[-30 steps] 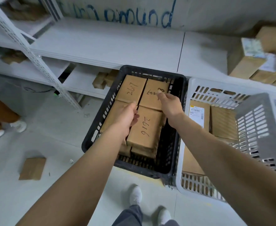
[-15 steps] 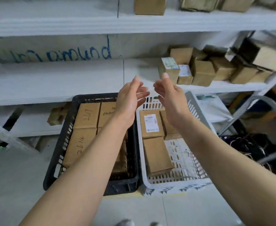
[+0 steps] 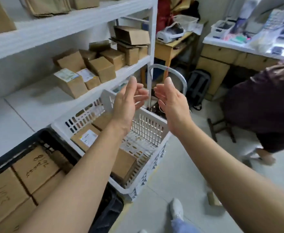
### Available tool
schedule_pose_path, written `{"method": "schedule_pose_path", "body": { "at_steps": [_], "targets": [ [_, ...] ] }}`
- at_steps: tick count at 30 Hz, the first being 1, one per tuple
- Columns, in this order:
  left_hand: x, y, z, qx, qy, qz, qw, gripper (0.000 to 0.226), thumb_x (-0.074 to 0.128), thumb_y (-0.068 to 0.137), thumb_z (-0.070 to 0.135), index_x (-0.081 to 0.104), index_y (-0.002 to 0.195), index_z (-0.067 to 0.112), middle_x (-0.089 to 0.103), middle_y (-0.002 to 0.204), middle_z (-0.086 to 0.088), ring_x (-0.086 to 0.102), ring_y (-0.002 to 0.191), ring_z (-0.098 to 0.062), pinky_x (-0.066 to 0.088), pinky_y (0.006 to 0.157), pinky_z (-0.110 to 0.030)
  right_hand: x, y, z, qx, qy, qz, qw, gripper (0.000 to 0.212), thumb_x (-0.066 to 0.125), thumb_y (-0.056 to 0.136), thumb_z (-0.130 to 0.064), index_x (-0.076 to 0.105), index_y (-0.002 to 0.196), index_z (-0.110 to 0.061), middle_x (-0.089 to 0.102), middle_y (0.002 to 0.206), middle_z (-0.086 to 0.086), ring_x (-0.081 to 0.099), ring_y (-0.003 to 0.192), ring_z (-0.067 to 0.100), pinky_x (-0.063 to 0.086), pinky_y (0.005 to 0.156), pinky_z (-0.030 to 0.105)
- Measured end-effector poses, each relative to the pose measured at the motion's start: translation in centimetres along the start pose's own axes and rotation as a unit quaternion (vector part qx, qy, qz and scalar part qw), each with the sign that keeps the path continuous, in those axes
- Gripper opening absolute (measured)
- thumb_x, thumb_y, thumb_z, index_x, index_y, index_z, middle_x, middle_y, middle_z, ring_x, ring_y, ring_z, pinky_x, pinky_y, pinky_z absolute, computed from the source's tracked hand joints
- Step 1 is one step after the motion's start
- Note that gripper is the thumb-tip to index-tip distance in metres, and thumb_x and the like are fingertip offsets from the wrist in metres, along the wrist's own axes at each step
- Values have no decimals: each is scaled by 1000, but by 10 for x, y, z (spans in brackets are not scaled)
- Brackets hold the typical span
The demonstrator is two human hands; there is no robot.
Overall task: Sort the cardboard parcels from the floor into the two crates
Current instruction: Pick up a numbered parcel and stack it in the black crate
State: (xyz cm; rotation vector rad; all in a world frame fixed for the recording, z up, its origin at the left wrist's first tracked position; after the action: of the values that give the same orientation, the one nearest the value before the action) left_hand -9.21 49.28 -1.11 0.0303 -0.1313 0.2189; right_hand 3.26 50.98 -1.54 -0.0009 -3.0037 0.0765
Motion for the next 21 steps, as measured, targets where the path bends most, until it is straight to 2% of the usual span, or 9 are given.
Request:
{"method": "schedule_pose_path", "body": {
  "at_steps": [4, 9, 15, 21],
  "targets": [
    [86, -6, -14, -31, -21, -127, 991, 44, 36, 98, 50, 61, 100, 13, 68, 95, -6, 67, 95, -22, 51, 93, -40, -90, -19, -9, -18, -7, 142, 990, 38, 46, 95, -51, 68, 97, -21, 70, 103, -5, 64, 102, 8, 45, 97, 31],
    [184, -36, -32, -63, -44, -264, 962, 45, 38, 97, 51, 62, 97, 14, 67, 95, -8, 65, 92, -22, 49, 90, -39, -193, -53, -20, -22, -1, 287, 958, 39, 46, 94, -52, 68, 96, -19, 71, 104, -4, 64, 103, 8, 45, 97, 30],
    [271, -69, -55, -96, -31, -324, 941, 44, 34, 100, 48, 61, 98, 13, 67, 92, -6, 65, 89, -20, 50, 88, -37, -295, -86, -24, -11, 28, 368, 929, 44, 44, 94, -54, 66, 105, -18, 69, 109, -3, 63, 104, 7, 42, 104, 34],
    [366, -106, -87, -129, -17, -359, 924, 45, 34, 100, 48, 61, 98, 12, 66, 95, -9, 65, 90, -21, 51, 88, -37, -401, -115, -24, -4, 41, 425, 904, 41, 44, 94, -54, 66, 99, -19, 69, 110, -1, 63, 105, 10, 43, 103, 36]
  ]
}}
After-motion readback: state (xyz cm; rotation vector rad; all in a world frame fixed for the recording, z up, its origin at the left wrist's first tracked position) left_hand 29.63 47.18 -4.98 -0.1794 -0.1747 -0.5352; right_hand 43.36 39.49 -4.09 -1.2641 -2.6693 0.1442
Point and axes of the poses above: each hand's wrist, its own y-axis towards the middle knuckle, its own x-axis out of the palm, z = x × y, the point moved 2 cm from there along y, towards the middle knuckle
